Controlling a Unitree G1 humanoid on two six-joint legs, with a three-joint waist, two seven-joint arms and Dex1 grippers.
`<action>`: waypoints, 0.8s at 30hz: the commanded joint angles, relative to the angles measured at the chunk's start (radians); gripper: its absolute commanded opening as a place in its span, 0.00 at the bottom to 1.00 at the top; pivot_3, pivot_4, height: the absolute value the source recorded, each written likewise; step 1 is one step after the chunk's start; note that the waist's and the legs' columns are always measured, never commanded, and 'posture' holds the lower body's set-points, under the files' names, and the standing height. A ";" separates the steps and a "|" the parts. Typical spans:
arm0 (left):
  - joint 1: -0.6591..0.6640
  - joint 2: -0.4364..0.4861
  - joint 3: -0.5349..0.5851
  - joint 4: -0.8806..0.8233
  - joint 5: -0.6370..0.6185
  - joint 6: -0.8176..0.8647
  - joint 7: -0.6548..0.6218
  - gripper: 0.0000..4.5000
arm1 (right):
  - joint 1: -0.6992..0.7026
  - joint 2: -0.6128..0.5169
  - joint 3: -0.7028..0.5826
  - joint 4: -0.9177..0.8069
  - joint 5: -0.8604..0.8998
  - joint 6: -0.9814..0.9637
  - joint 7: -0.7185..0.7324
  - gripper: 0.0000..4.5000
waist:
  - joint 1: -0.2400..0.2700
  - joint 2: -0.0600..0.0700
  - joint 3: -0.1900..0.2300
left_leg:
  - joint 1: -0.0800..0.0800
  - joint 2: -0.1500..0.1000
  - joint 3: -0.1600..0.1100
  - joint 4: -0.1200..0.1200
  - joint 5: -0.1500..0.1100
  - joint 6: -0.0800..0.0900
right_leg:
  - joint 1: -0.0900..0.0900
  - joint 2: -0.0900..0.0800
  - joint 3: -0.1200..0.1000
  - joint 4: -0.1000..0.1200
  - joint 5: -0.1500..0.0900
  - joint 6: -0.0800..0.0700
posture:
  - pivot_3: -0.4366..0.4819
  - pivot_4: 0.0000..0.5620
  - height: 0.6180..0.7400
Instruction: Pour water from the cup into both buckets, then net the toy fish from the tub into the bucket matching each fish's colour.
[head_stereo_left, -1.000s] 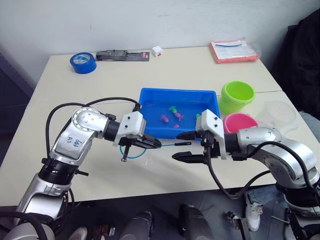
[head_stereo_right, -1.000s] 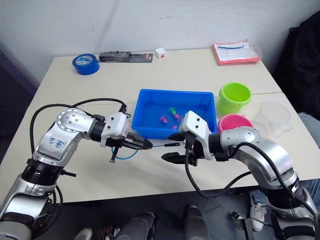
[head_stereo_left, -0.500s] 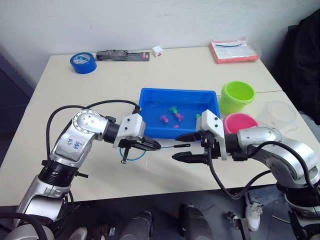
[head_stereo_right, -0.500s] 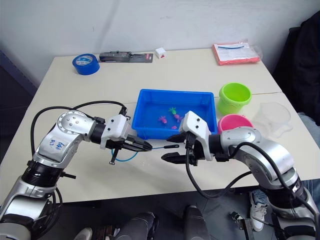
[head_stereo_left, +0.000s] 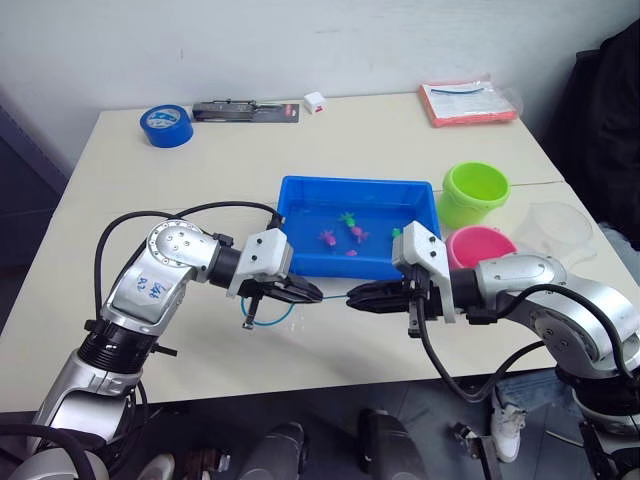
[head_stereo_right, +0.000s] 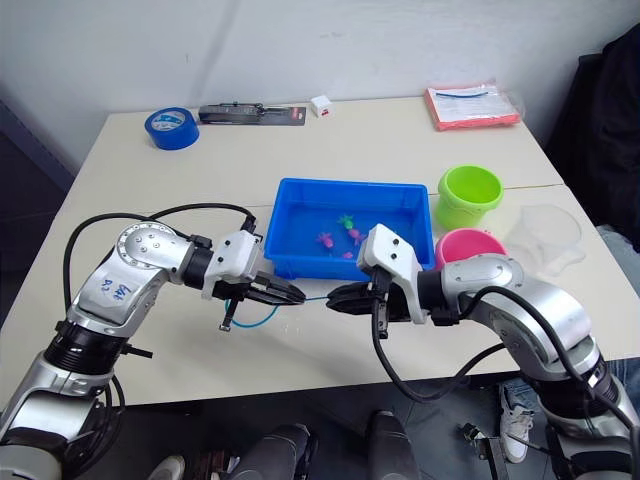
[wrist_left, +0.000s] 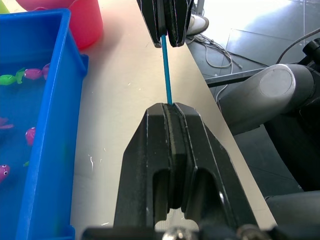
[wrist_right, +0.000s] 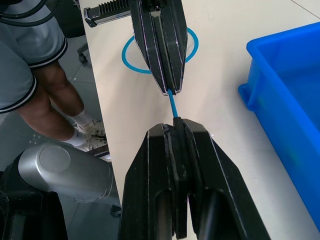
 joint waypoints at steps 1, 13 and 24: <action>-0.021 0.000 0.006 -0.008 0.011 0.005 0.009 0.00 | -0.012 -0.008 -0.040 -0.036 0.021 -0.011 -0.002 0.17 | 0.000 0.000 0.000 | 0.000 0.000 0.000 0.000 0.000 0.000 | 0.000 0.000 0.000 0.000 0.000 0.000 | 0.48 0.27 1.00; -0.047 0.007 0.073 0.002 -0.026 0.002 0.014 1.00 | -0.005 -0.010 -0.031 -0.032 0.012 -0.025 0.005 0.17 | 0.000 0.000 0.000 | 0.000 0.000 0.000 0.000 0.000 0.000 | 0.000 0.000 0.000 0.000 0.000 0.000 | 0.48 0.27 1.00; -0.096 0.127 0.326 -0.021 -0.229 0.301 0.089 1.00 | 0.022 -0.040 -0.081 -0.046 0.025 -0.020 -0.014 0.17 | -0.005 0.000 0.002 | 0.000 0.000 0.000 0.000 0.000 0.000 | -0.001 0.000 0.000 0.000 0.000 0.000 | 0.48 0.27 1.00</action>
